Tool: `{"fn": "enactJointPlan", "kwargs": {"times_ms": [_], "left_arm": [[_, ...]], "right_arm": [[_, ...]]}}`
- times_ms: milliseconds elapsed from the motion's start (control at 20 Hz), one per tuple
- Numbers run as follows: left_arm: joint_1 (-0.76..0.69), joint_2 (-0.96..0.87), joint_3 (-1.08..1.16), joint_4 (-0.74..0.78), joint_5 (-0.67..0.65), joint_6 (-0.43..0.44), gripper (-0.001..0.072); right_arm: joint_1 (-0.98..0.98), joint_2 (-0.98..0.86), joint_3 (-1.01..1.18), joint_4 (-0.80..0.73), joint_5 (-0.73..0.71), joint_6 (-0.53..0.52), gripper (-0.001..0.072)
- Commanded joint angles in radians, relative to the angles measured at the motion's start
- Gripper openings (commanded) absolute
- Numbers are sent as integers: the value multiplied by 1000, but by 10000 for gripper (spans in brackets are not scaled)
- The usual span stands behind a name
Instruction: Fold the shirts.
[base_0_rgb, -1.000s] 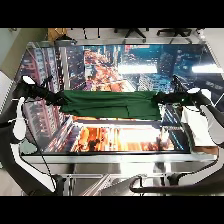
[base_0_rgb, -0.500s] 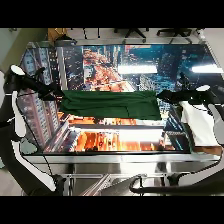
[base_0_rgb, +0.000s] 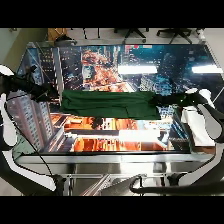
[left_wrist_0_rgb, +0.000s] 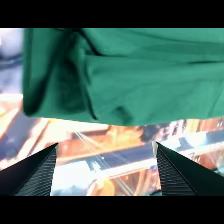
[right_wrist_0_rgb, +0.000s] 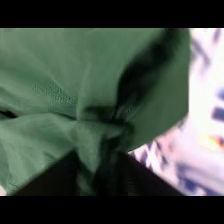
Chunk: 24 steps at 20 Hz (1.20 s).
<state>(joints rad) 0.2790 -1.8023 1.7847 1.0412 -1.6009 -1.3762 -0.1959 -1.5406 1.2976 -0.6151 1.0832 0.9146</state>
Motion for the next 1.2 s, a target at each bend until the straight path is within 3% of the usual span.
{"fn": "enactJointPlan", "kwargs": {"times_ms": [0, 100, 150, 450, 750, 900, 1150], "left_arm": [[-40, 52, -91, -55, 66, 64, 470], [-92, 54, -100, -146, 98, 121, 40], [-127, 54, -100, -174, 127, 138, 19], [-470, -46, -123, -172, 396, 138, 20], [-788, -333, 150, -167, 563, 72, 19], [-851, -443, 299, -81, 574, -43, 19], [-859, -457, 256, -187, 659, -47, 19]], "right_arm": [[41, -16, 12, 18, 27, -41, 40], [55, -3, 39, 18, 57, -36, 19], [54, 13, 58, 17, 70, -27, 19], [21, 139, 211, 14, 249, 52, 17], [-6, 158, 492, 10, 489, 187, 18], [-6, 158, 607, 10, 569, 246, 18], [-6, 154, 652, 9, 600, 275, 18]]}}
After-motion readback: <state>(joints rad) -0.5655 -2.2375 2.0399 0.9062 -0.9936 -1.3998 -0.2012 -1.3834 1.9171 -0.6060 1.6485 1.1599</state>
